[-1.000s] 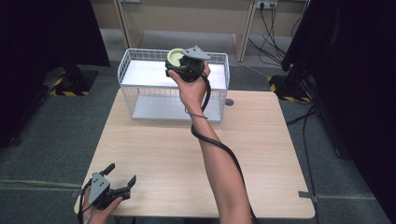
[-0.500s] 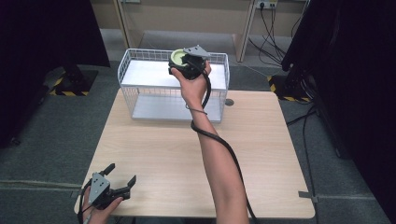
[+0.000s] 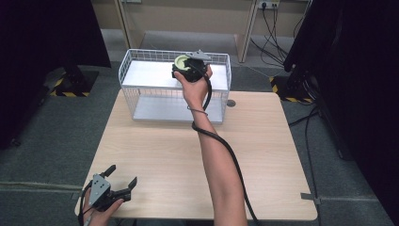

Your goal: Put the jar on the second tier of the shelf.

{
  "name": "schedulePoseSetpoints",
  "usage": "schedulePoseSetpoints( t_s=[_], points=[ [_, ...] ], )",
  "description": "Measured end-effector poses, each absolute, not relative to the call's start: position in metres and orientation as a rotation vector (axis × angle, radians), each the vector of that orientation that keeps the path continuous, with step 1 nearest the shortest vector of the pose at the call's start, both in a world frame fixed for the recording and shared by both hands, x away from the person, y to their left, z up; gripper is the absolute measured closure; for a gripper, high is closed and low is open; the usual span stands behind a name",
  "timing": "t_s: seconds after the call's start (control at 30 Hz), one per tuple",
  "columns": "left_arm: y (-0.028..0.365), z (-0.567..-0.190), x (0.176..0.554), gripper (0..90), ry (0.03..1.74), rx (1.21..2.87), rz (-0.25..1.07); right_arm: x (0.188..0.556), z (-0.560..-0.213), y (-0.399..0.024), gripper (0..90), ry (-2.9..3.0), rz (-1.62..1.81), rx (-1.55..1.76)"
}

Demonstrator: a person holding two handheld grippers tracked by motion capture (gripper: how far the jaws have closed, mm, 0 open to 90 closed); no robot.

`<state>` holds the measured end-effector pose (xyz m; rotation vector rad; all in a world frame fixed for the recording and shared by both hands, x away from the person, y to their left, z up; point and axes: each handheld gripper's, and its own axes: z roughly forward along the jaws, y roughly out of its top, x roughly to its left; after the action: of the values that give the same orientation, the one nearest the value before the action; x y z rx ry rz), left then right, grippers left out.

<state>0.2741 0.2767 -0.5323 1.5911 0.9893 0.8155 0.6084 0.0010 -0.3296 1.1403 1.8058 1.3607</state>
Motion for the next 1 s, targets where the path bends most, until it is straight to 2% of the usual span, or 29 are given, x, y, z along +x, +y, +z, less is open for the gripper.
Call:
schedulePoseSetpoints(
  t_s=[0.5, 0.73, 1.0],
  points=[
    [0.276, -0.532, 0.274, 7.0, 0.988, 1.593, 0.818, 0.611, -0.334, 0.004, 10.7, 1.818, 1.347, 1.113],
    [0.276, -0.532, 0.274, 7.1, 0.989, 1.593, 0.817, 0.609, -0.336, 0.001, 1.2, 1.805, 1.389, 1.167],
    [0.276, -0.532, 0.274, 7.1, 0.990, 1.595, 0.820, 0.598, -0.336, -0.009, 0.6, 1.811, 1.404, 1.176]
  ],
)
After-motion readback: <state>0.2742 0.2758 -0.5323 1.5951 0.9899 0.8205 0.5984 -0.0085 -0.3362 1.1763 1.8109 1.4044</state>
